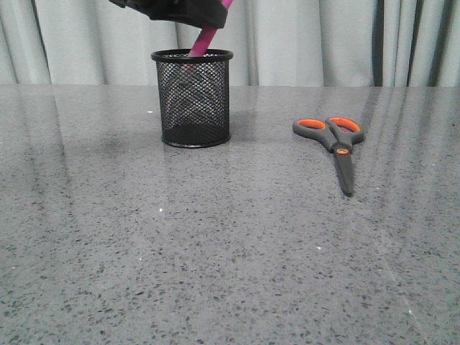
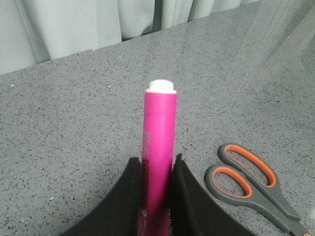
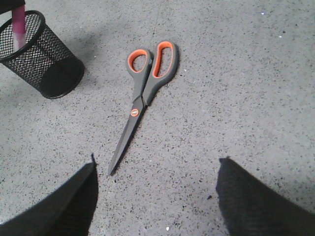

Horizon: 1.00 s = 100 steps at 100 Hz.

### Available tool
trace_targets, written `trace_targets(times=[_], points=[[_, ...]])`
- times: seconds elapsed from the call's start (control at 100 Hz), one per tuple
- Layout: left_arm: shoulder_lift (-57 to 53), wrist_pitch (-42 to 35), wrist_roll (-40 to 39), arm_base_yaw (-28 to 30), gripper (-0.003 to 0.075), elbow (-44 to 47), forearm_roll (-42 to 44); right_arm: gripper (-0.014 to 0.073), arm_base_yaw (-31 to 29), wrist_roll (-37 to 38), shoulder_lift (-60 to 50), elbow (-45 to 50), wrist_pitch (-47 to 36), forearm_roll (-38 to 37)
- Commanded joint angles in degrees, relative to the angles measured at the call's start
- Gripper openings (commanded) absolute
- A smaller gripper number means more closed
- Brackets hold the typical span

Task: Put pen and scissors into bin
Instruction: 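Lower the highlighter into the mesh cup and open the left gripper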

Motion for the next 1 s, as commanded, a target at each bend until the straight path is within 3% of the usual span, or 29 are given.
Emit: trace_targets(times=[0.0,0.99], points=[[-2.7,-0.7,0.1,-0.6,-0.0021,-1.7,-2.0,0.0463,0.0,-0.5,0.2,-2.0,-2.6,1.7],[-2.6,0.5,0.1,-0.6,-0.002,-1.7,3.3,0.0463,0.0,-0.5,0.2,-2.0,-2.9,1.7]])
